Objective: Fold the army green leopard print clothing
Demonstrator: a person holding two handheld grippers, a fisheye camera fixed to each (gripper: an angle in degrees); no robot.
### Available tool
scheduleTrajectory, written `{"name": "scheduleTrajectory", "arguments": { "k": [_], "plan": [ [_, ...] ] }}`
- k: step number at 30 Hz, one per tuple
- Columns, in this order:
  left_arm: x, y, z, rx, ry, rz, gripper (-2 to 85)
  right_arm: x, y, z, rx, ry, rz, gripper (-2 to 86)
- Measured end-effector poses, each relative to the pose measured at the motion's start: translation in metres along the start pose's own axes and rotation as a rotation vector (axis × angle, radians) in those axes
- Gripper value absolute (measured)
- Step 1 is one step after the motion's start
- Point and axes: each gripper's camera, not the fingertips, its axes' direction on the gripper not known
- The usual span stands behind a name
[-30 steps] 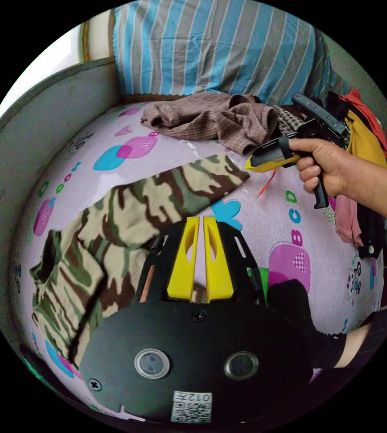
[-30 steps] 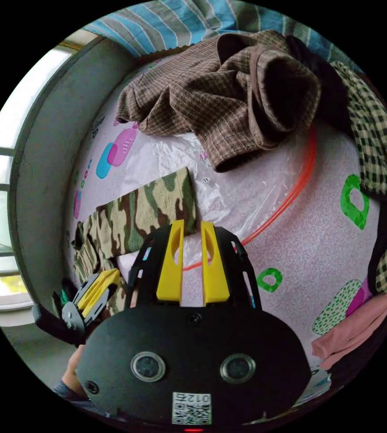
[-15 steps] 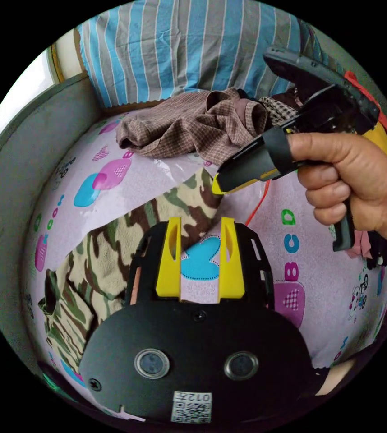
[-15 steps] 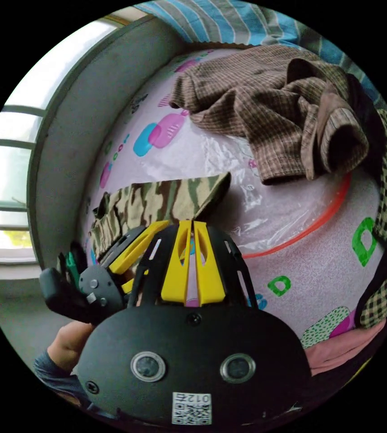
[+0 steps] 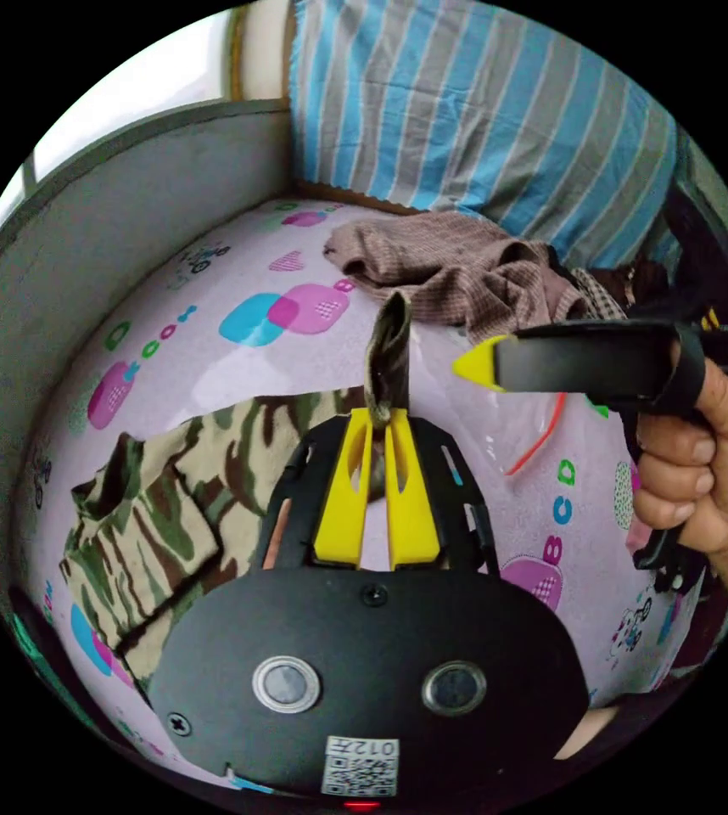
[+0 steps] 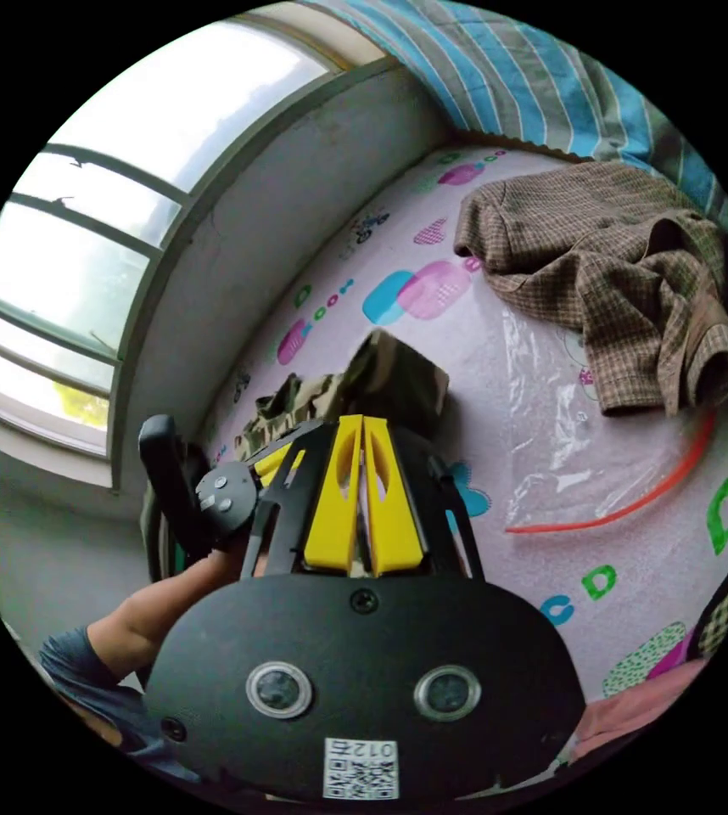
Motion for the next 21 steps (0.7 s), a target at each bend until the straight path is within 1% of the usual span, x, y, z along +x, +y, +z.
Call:
{"name": "scheduleTrajectory", "arguments": {
  "k": [1, 4, 7, 13, 17, 21],
  "plan": [
    [-0.021, 0.005, -0.007, 0.004, 0.003, -0.038, 0.5, 0.0, 0.001, 0.003, 0.009, -0.03, 0.009, -0.9],
    [-0.064, 0.018, -0.025, 0.031, -0.008, -0.103, 0.5, -0.006, 0.004, 0.025, -0.04, -0.038, 0.012, -0.9],
    [-0.126, 0.041, -0.051, 0.065, -0.007, -0.196, 0.7, -0.019, 0.007, 0.057, -0.096, 0.003, -0.008, -0.9],
    [-0.21, 0.091, -0.088, 0.122, -0.041, -0.3, 1.1, -0.049, 0.011, 0.12, -0.173, 0.036, 0.002, -1.0],
    [-0.248, 0.127, -0.104, 0.141, -0.073, -0.347, 1.1, -0.073, 0.011, 0.152, -0.179, 0.082, -0.011, -1.0],
    [-0.282, 0.17, -0.105, 0.124, -0.1, -0.417, 1.2, -0.093, 0.012, 0.177, -0.215, 0.117, -0.032, -1.0]
  ]
}}
